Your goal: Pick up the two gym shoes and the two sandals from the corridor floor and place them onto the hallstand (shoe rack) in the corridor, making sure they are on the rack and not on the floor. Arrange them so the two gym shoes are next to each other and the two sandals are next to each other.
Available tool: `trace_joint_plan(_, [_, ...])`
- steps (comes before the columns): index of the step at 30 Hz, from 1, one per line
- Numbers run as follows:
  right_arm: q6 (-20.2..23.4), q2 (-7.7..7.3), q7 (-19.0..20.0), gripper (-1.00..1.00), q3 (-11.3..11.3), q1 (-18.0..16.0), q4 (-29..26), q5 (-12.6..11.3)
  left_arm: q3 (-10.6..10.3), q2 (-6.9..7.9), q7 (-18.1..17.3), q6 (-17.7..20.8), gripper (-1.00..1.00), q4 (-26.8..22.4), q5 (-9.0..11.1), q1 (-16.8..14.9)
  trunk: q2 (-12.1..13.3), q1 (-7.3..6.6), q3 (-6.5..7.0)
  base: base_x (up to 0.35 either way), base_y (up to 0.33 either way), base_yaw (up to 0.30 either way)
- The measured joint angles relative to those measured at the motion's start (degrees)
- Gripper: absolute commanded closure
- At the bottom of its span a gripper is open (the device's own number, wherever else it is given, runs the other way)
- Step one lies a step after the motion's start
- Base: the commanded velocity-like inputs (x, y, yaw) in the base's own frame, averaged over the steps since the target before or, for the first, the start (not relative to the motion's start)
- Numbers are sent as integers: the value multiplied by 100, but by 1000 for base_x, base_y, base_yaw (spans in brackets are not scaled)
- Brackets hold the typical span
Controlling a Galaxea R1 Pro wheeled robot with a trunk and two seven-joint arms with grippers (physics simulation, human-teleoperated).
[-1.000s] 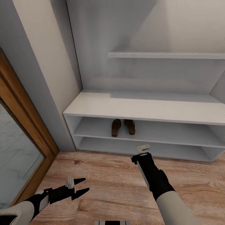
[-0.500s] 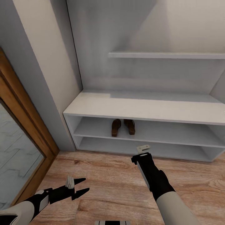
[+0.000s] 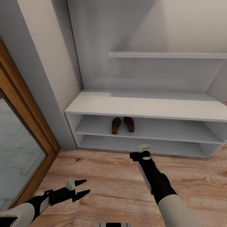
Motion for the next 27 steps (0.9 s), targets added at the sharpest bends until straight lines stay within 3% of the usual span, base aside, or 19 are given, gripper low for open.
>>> trace_joint_plan(2, [-173,-10,23,-100,-5,4,354,-407,0,0,7,0,-100,0,0,0,0,0,0,-3,0,-240])
trace_joint_plan(8, [-368,-15,36,-100,-12,5,1146,-868,0,0,8,0,-100,0,0,0,0,0,0,-1,0,-257])
trace_joint_plan(16, [-760,-15,45,-100,-16,5,1425,-988,0,0,3,0,-100,0,0,0,0,0,0,0,0,-268])
trace_joint_plan(27, [-787,-15,46,-100,-16,5,1440,-1002,1,0,15,0,-100,0,1,0,0,0,7,0,0,-269])
